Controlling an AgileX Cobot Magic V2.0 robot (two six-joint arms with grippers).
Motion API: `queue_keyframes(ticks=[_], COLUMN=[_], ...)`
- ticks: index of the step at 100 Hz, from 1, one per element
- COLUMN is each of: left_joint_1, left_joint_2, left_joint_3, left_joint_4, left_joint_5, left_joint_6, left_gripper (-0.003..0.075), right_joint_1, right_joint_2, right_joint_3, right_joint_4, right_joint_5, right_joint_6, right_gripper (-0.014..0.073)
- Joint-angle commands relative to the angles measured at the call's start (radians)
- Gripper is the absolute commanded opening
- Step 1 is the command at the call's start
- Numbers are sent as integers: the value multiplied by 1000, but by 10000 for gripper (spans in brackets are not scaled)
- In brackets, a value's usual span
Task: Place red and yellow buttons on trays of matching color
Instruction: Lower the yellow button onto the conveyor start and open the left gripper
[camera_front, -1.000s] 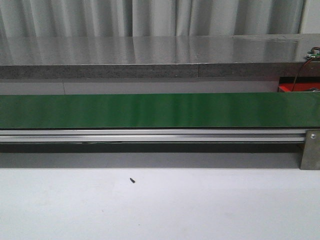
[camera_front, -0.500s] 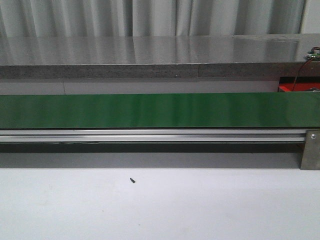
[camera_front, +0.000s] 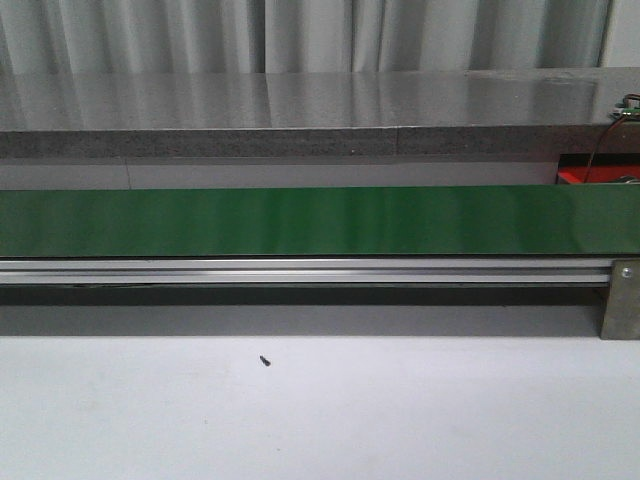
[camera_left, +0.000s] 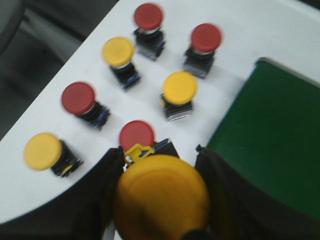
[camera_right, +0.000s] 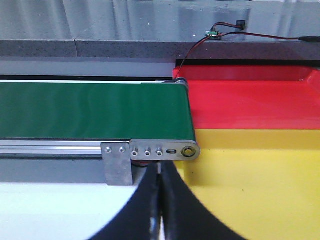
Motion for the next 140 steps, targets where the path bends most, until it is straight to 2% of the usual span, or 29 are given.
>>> queue_keyframes(ticks=[1, 23, 51, 78, 140], left_joint_1=[-60, -158, -205, -224, -224], left_joint_2=[-22, 64, 225, 300, 302], left_joint_3=[-69, -130, -193, -213, -220], left_joint_4=[-31, -31, -35, -46, -62], left_joint_5=[-41, -40, -53, -57, -37], left_joint_6=[49, 78, 78, 78, 80], left_gripper=[8, 8, 8, 9, 15], right_joint_1=[1, 1, 1, 1, 1], right_joint_2=[-17, -17, -17, -17, -17], right_joint_3=[-19, -19, -19, -19, -19], right_joint_4=[1, 1, 1, 1, 1], right_joint_5=[-85, -85, -85, -85, -85], right_joint_6=[-3, -3, -3, -3, -3], right_gripper=[-69, -69, -69, -69, -69])
